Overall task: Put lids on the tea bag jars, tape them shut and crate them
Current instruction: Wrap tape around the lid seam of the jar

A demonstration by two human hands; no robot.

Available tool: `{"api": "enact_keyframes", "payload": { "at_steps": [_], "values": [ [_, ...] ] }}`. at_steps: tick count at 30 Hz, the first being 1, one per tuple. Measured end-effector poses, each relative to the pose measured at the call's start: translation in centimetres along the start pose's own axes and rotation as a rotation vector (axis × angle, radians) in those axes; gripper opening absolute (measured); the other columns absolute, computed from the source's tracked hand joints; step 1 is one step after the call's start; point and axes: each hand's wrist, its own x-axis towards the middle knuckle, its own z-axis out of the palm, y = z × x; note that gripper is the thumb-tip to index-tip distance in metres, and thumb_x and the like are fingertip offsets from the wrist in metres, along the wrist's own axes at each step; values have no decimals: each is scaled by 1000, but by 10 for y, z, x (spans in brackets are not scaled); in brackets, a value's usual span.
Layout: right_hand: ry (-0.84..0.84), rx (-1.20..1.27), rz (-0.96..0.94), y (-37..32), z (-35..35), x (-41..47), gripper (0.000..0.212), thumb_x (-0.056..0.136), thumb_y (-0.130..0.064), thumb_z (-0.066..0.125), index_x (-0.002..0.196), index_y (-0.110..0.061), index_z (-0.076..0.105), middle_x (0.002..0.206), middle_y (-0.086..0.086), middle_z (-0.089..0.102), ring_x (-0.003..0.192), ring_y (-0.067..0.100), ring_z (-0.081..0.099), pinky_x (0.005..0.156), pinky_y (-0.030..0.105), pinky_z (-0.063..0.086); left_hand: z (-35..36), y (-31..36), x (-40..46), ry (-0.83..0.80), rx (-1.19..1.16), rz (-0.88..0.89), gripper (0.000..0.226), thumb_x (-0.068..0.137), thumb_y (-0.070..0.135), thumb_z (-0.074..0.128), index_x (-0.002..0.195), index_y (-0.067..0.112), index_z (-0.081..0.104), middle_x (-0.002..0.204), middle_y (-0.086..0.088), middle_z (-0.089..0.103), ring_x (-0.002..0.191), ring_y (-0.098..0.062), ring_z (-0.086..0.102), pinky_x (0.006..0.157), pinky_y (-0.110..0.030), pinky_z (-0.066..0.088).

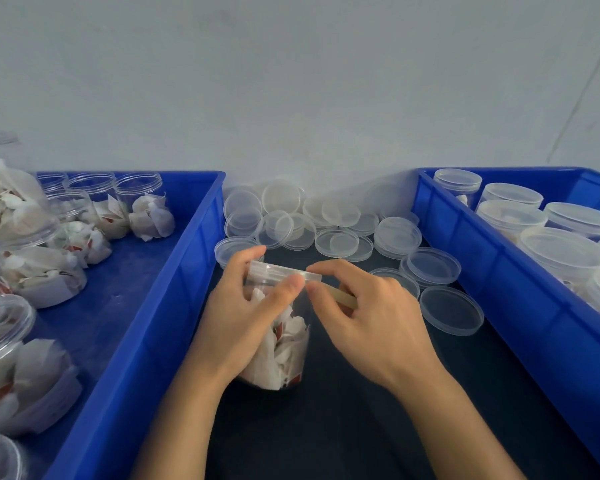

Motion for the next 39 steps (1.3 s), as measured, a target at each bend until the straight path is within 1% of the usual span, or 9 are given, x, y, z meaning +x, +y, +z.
{"api": "enact_keyframes", "payload": {
  "at_steps": [5, 7, 9, 13, 20, 25, 31, 34, 39],
  "values": [
    [60, -59, 5, -7, 1, -1, 39, 95, -67, 39, 119, -50, 65, 61, -26, 59, 71, 6, 62, 61, 22, 41, 4, 4, -3, 121, 172, 94, 63, 74, 79, 61, 130, 51, 57, 104, 23, 71, 93, 0, 71, 82, -33, 60],
    [42, -78, -9, -9, 0, -3, 44, 96, -62, 33, 124, -48, 64, 63, -25, 56, 72, 7, 59, 61, 22, 41, 9, 4, -4, 105, 204, 84, 62, 77, 81, 56, 133, 56, 50, 98, 17, 71, 89, 2, 69, 76, -30, 57],
    [-7, -53, 0, -11, -2, -3, 51, 94, -52, 27, 131, -46, 61, 69, -22, 55, 77, 8, 57, 67, 31, 46, 12, 2, -3, 94, 225, 81, 65, 76, 86, 54, 134, 57, 45, 98, 20, 68, 90, 6, 67, 72, -26, 54],
    [-39, -46, 0, -16, -3, -3, 56, 91, -37, 28, 140, -47, 55, 71, -19, 54, 78, 12, 57, 73, 39, 48, 10, -3, 2, 86, 70, 56, 54, 79, 82, 58, 123, 53, 52, 107, 27, 67, 93, 0, 70, 81, -36, 60],
    [14, -64, -34, -18, -7, -4, 41, 96, -38, 38, 130, -39, 61, 53, -15, 42, 62, 13, 51, 63, 39, 49, 4, -4, 1, 79, -170, 77, 42, 80, 67, 68, 108, 37, 62, 98, 0, 73, 89, -29, 74, 81, -58, 62],
    [36, -65, -40, -14, -9, -2, 38, 95, -38, 40, 124, -37, 64, 52, -13, 42, 59, 13, 49, 60, 38, 48, 3, -5, 2, 32, -185, 97, 39, 82, 63, 67, 107, 34, 63, 101, -6, 73, 91, -34, 74, 81, -57, 62],
    [36, -65, -58, -11, -11, -2, 34, 97, -38, 42, 121, -38, 66, 52, -16, 42, 63, 12, 53, 60, 32, 46, 3, -6, 2, 7, -220, 87, 28, 91, 47, 68, 110, 27, 64, 102, -7, 73, 88, -31, 76, 76, -38, 64],
    [14, -58, -63, -9, -9, 0, 25, 101, -36, 47, 120, -41, 64, 53, -16, 45, 64, 12, 53, 61, 32, 46, 2, -5, 1, 12, -236, 71, 35, 90, 48, 70, 112, 23, 64, 101, -8, 74, 90, -33, 75, 79, -44, 65],
    [4, -32, -68, -7, -4, -1, 22, 102, -37, 50, 122, -43, 58, 54, -15, 46, 61, 10, 51, 62, 34, 48, 0, -4, 1, -13, -220, 55, 42, 84, 59, 69, 113, 29, 64, 106, -9, 75, 94, -33, 76, 84, -49, 65]
  ]
}}
